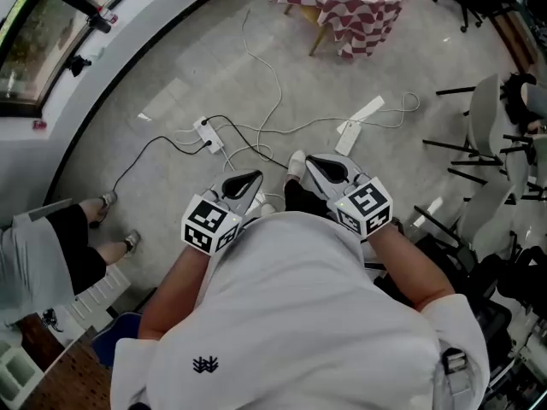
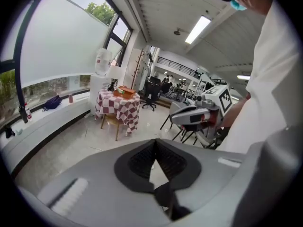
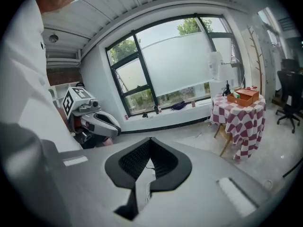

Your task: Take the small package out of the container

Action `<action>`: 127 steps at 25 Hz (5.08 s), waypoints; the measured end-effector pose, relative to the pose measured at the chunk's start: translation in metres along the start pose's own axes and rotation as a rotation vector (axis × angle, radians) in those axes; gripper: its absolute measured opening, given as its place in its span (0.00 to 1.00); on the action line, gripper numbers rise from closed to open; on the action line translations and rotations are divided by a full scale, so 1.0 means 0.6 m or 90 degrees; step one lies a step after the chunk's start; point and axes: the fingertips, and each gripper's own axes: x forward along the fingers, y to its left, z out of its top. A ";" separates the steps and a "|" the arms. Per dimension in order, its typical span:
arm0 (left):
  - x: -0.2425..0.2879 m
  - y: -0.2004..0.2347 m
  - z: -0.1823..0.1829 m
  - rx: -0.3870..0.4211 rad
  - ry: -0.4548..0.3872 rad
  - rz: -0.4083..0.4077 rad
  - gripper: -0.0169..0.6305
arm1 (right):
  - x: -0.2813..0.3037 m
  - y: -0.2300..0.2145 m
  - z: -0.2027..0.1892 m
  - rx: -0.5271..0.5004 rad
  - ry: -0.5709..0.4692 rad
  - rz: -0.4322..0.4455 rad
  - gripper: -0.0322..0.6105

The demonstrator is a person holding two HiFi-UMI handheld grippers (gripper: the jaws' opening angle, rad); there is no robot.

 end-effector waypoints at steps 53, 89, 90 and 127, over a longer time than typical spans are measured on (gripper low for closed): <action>0.642 0.446 0.624 0.378 0.093 -0.164 0.21 | 0.064 -0.701 0.306 0.161 -0.132 -0.366 0.10; 1.186 0.645 0.665 1.115 0.431 -0.359 0.37 | 0.053 -0.806 0.317 0.462 -0.261 -0.752 0.13; 1.189 0.644 0.662 1.120 0.434 -0.364 0.37 | 0.050 -0.802 0.313 0.468 -0.260 -0.758 0.13; 0.916 0.385 0.773 0.516 0.235 -0.301 0.26 | -0.117 -0.789 0.240 0.345 -0.227 -0.611 0.09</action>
